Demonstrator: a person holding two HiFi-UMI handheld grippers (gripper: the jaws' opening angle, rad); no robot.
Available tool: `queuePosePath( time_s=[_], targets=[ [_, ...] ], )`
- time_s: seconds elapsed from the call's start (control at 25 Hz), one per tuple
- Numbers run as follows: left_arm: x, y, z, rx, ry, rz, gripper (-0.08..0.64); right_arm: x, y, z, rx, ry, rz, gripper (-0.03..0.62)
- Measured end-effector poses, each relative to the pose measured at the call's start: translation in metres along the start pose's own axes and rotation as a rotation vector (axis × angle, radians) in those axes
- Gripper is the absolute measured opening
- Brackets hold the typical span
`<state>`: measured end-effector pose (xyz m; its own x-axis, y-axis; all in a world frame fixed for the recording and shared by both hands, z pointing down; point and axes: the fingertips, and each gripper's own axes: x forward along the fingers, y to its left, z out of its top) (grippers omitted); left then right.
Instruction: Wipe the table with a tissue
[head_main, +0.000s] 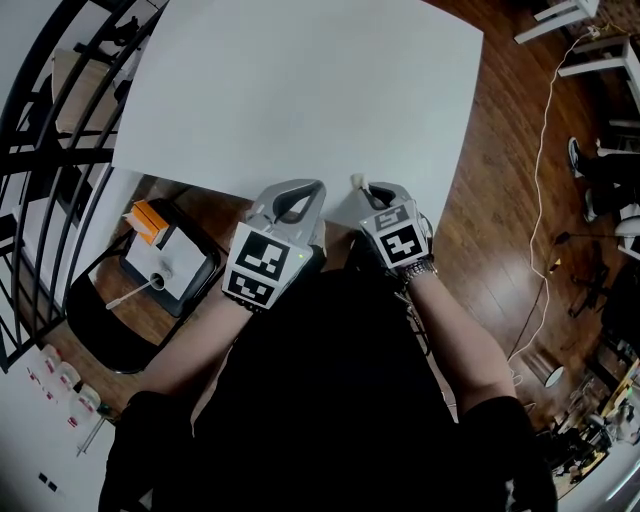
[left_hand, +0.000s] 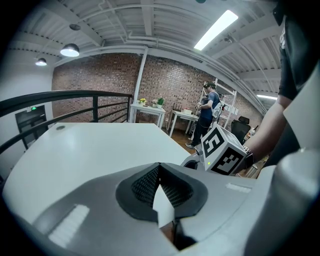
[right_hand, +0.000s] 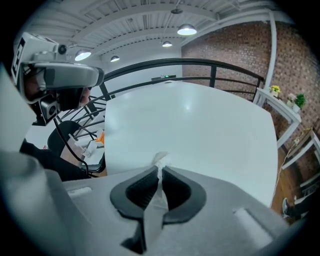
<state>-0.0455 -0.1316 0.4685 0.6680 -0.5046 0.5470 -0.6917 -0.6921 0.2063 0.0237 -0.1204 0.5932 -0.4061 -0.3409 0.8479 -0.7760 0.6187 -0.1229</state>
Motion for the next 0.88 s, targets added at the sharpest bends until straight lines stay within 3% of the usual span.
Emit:
queuePosePath(
  time_s=[0.88],
  targets=[
    [-0.003,0.005,0.007,0.007,-0.014,0.019,0.012,0.004,-0.015,0.011,0.012,-0.007,-0.018,0.014]
  ],
)
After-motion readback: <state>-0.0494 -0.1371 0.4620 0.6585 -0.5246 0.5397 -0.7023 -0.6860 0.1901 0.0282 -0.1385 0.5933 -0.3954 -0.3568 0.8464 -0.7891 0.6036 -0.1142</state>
